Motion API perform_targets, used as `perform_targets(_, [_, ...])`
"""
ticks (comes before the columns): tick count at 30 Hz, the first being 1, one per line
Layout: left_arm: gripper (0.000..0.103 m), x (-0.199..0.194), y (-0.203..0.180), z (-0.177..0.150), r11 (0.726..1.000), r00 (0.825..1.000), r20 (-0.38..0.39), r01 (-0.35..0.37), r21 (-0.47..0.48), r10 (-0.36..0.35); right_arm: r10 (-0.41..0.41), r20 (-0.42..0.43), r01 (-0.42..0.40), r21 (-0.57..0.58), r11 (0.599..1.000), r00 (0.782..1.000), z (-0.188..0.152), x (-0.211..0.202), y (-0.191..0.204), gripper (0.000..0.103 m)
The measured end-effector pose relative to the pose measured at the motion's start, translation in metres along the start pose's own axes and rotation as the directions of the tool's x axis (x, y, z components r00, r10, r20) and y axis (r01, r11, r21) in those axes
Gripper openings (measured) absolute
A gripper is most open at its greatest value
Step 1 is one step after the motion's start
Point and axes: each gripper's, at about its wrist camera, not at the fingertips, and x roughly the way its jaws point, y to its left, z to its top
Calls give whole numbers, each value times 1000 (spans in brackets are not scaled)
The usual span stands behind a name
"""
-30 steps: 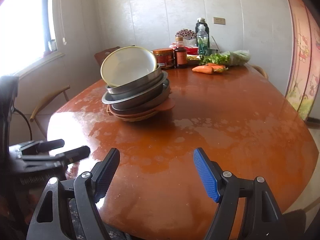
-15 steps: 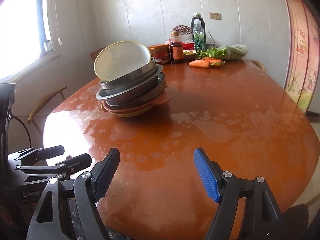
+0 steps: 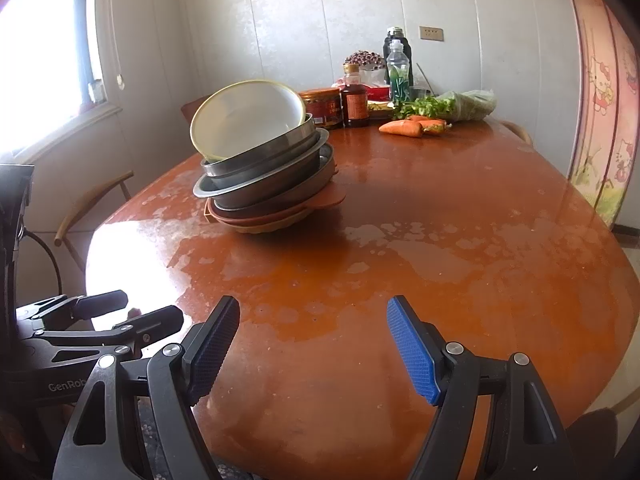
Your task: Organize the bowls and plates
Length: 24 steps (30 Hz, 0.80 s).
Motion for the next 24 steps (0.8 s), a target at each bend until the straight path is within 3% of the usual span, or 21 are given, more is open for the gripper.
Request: perform_targets(24, [82, 0, -2, -1, 1000, 1000, -1, 0, 9, 0, 8, -2, -8, -6, 1000, 1000, 0, 0, 3, 77])
